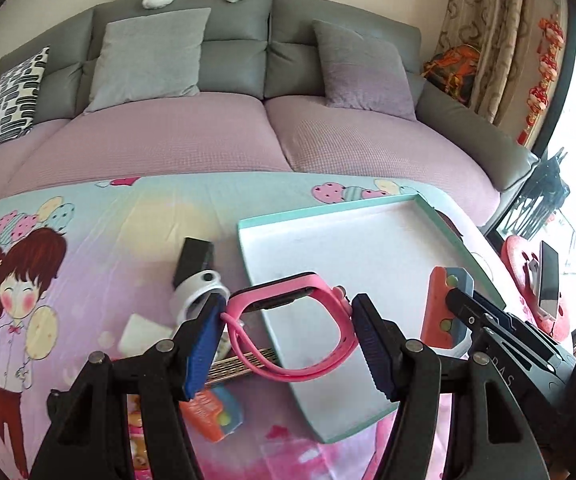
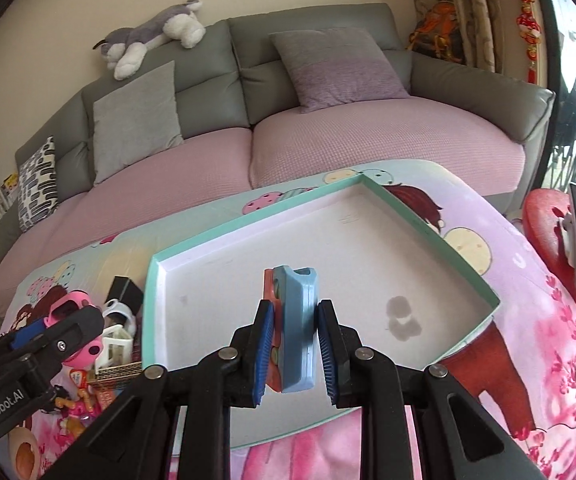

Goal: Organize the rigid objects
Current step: 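Grasp the pink watch band with the left tool while the right tool carries the block over the tray, then release the block in the tray with the right tool while the left tool sets the watch band in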

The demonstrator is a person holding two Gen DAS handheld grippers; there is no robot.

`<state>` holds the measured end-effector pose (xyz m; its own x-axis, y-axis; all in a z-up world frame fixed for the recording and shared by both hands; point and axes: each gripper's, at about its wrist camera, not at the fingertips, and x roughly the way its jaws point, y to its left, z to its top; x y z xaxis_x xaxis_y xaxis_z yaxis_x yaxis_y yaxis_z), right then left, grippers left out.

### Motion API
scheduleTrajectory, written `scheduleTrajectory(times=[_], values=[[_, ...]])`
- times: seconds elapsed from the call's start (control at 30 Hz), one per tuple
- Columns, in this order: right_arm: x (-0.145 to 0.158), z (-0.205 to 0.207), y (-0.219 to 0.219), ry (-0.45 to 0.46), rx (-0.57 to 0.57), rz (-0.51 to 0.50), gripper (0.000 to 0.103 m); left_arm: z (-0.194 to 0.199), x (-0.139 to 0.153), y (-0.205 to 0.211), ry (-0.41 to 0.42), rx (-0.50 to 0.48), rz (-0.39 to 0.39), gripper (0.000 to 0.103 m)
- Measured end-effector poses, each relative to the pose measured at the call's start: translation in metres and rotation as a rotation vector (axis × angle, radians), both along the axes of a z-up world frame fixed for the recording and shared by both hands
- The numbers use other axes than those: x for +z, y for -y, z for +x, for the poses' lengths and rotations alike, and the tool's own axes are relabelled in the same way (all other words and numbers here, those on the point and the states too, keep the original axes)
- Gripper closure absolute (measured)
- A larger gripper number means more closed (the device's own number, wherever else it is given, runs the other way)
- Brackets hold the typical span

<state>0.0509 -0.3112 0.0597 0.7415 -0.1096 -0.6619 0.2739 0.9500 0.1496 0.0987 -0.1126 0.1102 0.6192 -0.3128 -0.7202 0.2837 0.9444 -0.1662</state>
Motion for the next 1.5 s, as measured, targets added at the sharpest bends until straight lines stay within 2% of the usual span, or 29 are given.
scheduleTrajectory(times=[0.3, 0.63, 0.67, 0.7, 0.83, 0.9, 0.97, 1.0, 1.07, 1.3, 1.5], values=[[-0.014, -0.002, 0.028, -0.032, -0.076, 0.005, 0.079, 0.015, -0.031, 0.061, -0.07, -0.043, 0.011, 0.036], [-0.022, -0.004, 0.037, -0.058, -0.081, 0.02, 0.078, 0.019, -0.042, 0.064, -0.094, 0.025, 0.033, 0.036], [-0.022, -0.004, 0.038, -0.059, -0.08, 0.022, 0.078, 0.019, -0.041, 0.061, -0.095, 0.035, 0.031, 0.033], [-0.022, -0.004, 0.038, -0.059, -0.08, 0.02, 0.078, 0.019, -0.041, 0.059, -0.096, 0.046, 0.029, 0.025], [-0.022, -0.004, 0.038, -0.061, -0.08, 0.012, 0.077, 0.017, -0.036, 0.051, -0.083, 0.083, 0.014, 0.019], [-0.021, -0.004, 0.037, -0.057, -0.081, 0.0, 0.077, 0.015, -0.033, 0.047, -0.069, 0.108, 0.018, 0.008], [-0.02, -0.003, 0.035, -0.058, -0.077, -0.009, 0.071, 0.015, -0.031, 0.041, -0.056, 0.133, 0.024, 0.007], [-0.021, -0.002, 0.034, -0.06, -0.076, -0.015, 0.062, 0.015, -0.03, 0.038, -0.054, 0.146, 0.026, 0.006], [-0.021, -0.002, 0.032, -0.062, -0.073, -0.026, 0.051, 0.014, -0.029, 0.031, -0.053, 0.171, 0.032, 0.006], [-0.022, 0.001, 0.024, -0.065, -0.052, -0.046, 0.036, 0.009, -0.025, 0.0, -0.049, 0.28, 0.048, 0.006], [-0.023, 0.004, 0.012, -0.056, -0.016, -0.049, 0.014, -0.002, -0.019, -0.032, -0.024, 0.375, 0.045, 0.005]])
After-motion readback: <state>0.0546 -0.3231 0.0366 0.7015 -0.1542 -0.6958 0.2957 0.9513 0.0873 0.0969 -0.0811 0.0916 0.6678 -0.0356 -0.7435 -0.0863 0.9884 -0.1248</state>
